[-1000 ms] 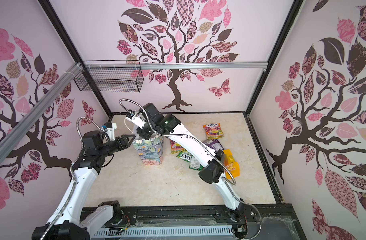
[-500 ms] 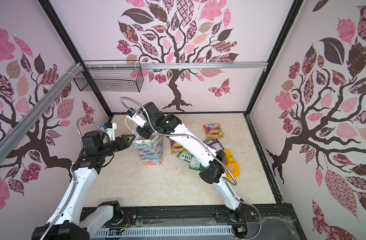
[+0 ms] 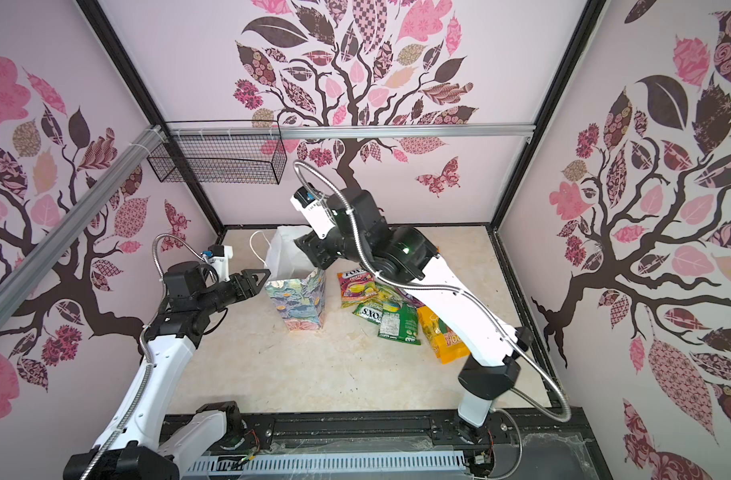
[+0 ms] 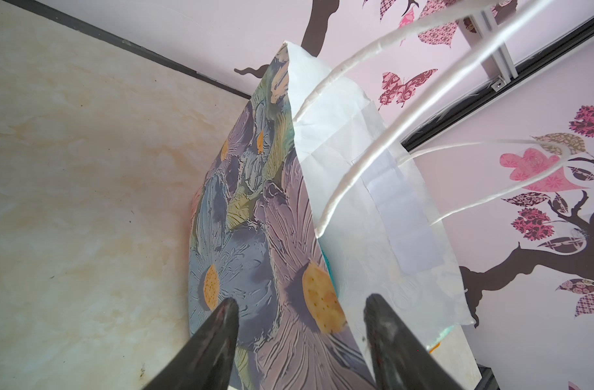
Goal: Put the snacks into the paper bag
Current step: 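Open the right gripper to drop the teal packet into the white bag, then move the right gripper back and down to the green Fox's Spring Tea packet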
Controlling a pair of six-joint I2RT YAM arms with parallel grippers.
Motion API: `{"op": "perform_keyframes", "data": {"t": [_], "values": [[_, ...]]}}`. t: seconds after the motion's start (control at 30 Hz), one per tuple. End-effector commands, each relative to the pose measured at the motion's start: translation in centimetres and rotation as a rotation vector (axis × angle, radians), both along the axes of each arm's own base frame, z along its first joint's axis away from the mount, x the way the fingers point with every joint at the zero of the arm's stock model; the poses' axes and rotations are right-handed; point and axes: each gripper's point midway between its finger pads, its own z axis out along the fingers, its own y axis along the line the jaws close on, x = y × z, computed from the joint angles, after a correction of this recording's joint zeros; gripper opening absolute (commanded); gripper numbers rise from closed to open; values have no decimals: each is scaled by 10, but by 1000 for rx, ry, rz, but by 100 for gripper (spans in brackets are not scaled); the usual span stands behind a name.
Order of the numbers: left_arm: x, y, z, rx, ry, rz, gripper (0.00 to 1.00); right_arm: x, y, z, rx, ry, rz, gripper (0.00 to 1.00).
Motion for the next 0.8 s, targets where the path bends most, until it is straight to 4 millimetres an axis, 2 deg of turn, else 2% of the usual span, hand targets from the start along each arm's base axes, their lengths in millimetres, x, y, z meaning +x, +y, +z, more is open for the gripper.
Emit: {"op": "perform_keyframes", "data": {"t": [0.0,0.07,0.2,0.33,0.43,0.53,0.77], "values": [[-1,1,7,16,-28,-1,63,-4,-46,-16,29,45,-185,60],[-1,2,5,18,-23,3,63,-12,-76,-34,38,78,-269,67],[2,3,1,22,-5,6,63,-31,-129,-99,-63,211,-426,75],[3,2,-2,14,8,-3,62,-53,-156,-153,-103,321,-485,79],[2,2,-2,19,5,-1,63,-60,-167,-194,-124,358,-495,82],[1,4,-1,29,-1,9,62,-57,-178,-233,-177,410,-538,83],[2,4,-3,29,8,11,62,-41,-167,-277,-204,476,-510,86]]}}
